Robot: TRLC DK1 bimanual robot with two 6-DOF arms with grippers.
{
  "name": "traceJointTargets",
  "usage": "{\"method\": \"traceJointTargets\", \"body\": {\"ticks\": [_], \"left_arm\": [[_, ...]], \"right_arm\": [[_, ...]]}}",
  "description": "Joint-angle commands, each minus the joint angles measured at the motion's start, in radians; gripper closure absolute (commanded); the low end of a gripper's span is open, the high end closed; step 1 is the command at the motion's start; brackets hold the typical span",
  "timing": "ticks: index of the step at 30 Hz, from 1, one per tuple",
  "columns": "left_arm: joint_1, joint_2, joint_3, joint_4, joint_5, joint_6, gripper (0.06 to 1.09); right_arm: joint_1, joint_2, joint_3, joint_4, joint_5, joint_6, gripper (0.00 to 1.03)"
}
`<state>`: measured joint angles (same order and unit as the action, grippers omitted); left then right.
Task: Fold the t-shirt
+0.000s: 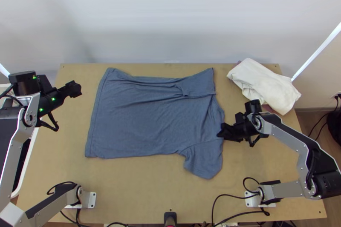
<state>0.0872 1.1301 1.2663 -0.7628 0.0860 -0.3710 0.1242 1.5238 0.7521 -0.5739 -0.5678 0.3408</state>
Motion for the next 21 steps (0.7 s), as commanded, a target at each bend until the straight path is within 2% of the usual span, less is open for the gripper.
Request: {"method": "traceJointTargets", "body": {"ticks": [1,2,5,8,17,21], "left_arm": [[0.008,-0.012,0.002,-0.017,0.003,-0.019,0.11],[0.008,-0.012,0.002,-0.021,0.003,-0.019,0.11],[0.008,-0.012,-0.019,-0.024,0.003,-0.009,0.11],[-0.015,-0.004,-0.059,-0.09,0.004,0.066,0.11],[-0.047,0.023,-0.243,-0.346,0.001,0.504,0.11],[-0.04,0.083,-0.268,-0.418,-0.017,0.607,0.11]], "right_arm": [[0.006,-0.013,-0.042,0.023,0.023,0.018,0.96],[0.006,-0.021,-0.048,0.028,0.036,0.018,1.0],[0.006,-0.045,-0.06,0.031,0.054,0.018,1.0],[0.005,-0.07,-0.068,0.031,0.063,0.018,1.0],[-0.003,-0.116,-0.092,0.031,0.069,0.018,1.0],[0.003,-0.114,-0.088,0.031,0.072,0.018,1.0]]}}
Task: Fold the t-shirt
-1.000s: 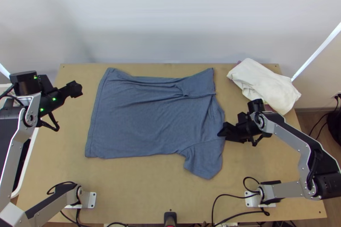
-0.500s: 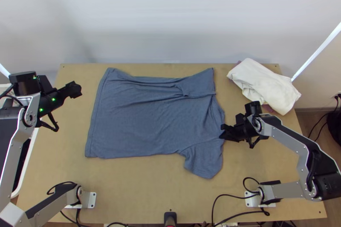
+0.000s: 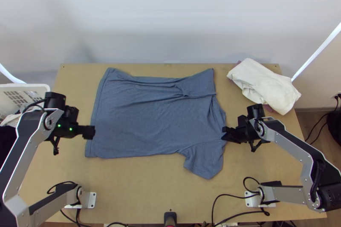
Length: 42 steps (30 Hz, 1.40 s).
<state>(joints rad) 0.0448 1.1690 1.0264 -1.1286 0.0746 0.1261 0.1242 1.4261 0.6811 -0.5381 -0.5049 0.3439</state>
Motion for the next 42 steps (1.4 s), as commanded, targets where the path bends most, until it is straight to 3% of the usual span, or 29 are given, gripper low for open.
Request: {"method": "traceJointTargets", "body": {"ticks": [1,8,13,27,28,31,32,35,42], "left_arm": [[0.007,0.055,-0.045,-0.056,-0.006,0.133,0.11],[0.052,0.141,-0.181,0.046,-0.038,0.202,0.11],[0.055,0.153,-0.219,0.07,-0.038,0.222,0.34],[0.044,0.21,-0.289,0.099,-0.059,0.256,0.35],[0.041,0.21,-0.292,0.104,-0.059,0.256,0.42],[0.035,0.192,-0.295,0.205,-0.056,0.239,0.86],[0.035,0.184,-0.293,0.231,-0.05,0.231,0.96],[0.035,0.169,-0.29,0.268,-0.035,0.218,1.04],[0.053,0.092,-0.232,0.283,0.013,0.181,1.04]], "right_arm": [[0.006,-0.016,-0.014,-0.005,0.012,0.017,1.0],[0.017,-0.016,0.017,-0.005,0.017,0.032,1.0],[0.017,-0.016,0.014,-0.005,0.025,0.03,1.0],[0.017,-0.029,0.023,-0.008,0.04,0.032,1.0],[0.017,-0.032,0.023,-0.008,0.042,0.032,1.0],[0.017,-0.042,0.021,-0.008,0.048,0.032,1.0],[0.017,-0.047,0.021,-0.01,0.051,0.032,1.0],[0.017,-0.061,0.023,-0.016,0.055,0.032,1.0],[0.009,-0.122,0.054,-0.031,0.065,0.032,1.0]]}}
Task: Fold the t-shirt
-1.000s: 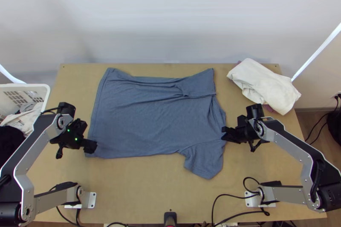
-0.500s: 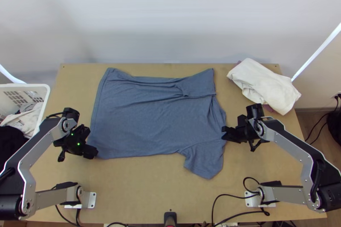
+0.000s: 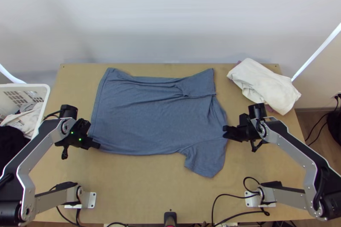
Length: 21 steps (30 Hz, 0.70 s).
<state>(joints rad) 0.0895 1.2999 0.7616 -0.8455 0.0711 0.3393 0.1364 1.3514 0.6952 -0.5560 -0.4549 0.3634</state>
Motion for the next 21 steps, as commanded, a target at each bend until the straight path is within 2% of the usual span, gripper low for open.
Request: {"method": "traceJointTargets", "body": {"ticks": [1,7,9,14,21], "left_arm": [[0.01,-0.047,0.061,0.003,0.016,-0.065,1.04],[0.007,-0.134,0.209,0.022,0.032,-0.215,1.04],[0.003,-0.152,0.263,0.039,0.032,-0.275,1.04],[-0.002,-0.151,0.413,0.088,0.027,-0.411,1.04],[0.007,-0.099,0.579,0.141,-0.021,-0.494,1.05]], "right_arm": [[-0.004,-0.063,0.049,-0.016,0.018,0.012,1.0],[0.0,-0.156,0.119,-0.018,0.019,0.017,1.0],[0.005,-0.181,0.164,-0.022,0.018,0.049,1.0],[0.023,-0.21,0.3,-0.038,0.019,0.065,1.0],[0.025,-0.172,0.517,-0.053,0.022,0.078,1.0]]}}
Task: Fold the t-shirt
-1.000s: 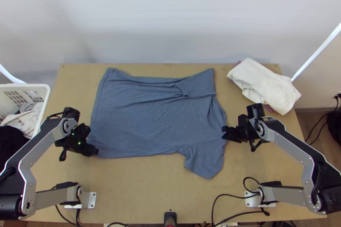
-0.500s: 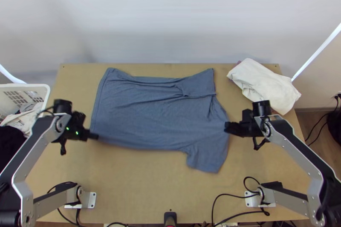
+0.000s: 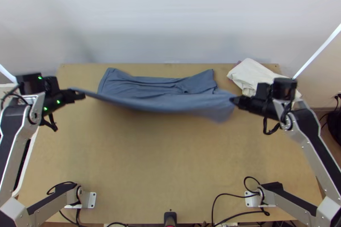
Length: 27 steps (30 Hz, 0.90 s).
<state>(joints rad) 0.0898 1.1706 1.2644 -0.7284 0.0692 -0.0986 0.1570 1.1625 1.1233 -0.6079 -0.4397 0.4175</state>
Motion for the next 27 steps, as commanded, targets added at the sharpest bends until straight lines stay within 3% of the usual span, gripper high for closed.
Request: {"method": "traceJointTargets", "body": {"ticks": [1,13,22,27], "left_arm": [[0.007,0.041,0.101,0.029,-0.025,-0.07,1.05],[0.022,0.172,0.44,0.187,-0.042,-0.159,1.05],[0.014,0.313,0.736,0.192,-0.066,-0.191,1.05],[0.022,0.285,0.771,0.19,-0.066,-0.201,1.05]], "right_arm": [[0.004,0.028,0.124,-0.001,0.012,0.026,1.0],[-0.01,0.241,0.576,0.05,0.105,0.017,1.0],[-0.019,0.447,0.986,0.046,0.154,0.014,1.0],[-0.027,0.405,1.027,0.022,0.154,0.012,1.0]]}}
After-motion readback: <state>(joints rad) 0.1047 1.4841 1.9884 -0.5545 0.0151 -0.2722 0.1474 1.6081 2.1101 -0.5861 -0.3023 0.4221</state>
